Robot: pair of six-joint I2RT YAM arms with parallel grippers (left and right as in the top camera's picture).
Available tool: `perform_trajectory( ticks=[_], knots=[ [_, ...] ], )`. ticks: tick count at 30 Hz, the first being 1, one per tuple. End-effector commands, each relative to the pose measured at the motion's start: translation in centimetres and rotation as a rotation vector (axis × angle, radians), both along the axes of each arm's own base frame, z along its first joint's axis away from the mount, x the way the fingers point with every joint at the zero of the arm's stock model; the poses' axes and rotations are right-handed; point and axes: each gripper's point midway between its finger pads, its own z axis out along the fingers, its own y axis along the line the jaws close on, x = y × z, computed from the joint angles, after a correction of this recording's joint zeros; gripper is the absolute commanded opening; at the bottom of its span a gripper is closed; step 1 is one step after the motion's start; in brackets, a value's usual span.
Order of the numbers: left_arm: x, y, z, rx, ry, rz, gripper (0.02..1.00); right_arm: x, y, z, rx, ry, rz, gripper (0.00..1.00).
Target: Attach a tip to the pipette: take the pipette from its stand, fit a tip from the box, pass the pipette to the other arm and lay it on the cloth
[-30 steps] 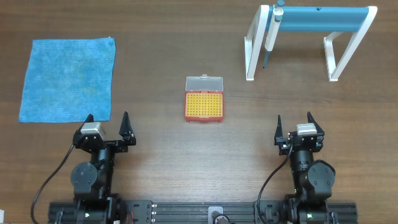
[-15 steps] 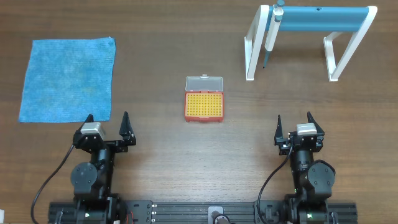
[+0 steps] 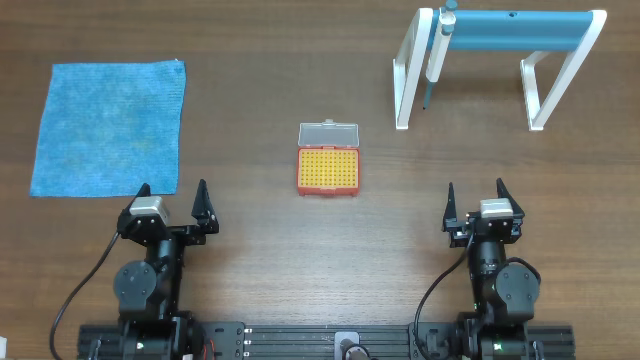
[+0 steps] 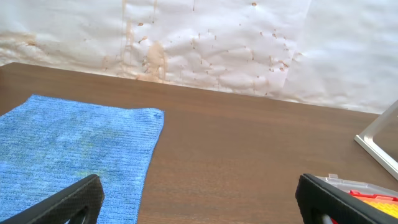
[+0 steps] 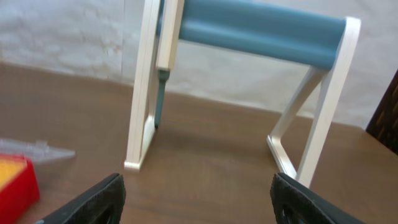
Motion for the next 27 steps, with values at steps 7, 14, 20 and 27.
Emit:
perform_trajectory(
  ticks=[7,14,20,27],
  knots=[
    [0.0,0.1,-0.1,0.009,0.002,0.006,0.996,3.1,0.5,2.4,0.146,-0.018,0.029,0.768],
    [0.0,0.1,-0.1,0.009,0.002,0.007,0.998,9.3,1.4,3.7,0.146,-0.014,0.058,0.766],
    [0.0,0.1,-0.1,0.009,0.002,0.007,0.996,13.6,2.3,3.7,0.145,-0.077,0.085,0.768],
    [0.0,0.1,-0.1,0.009,0.002,0.007,0.996,17.6,2.5,3.8,0.146,-0.082,0.086,0.766]
  ],
)
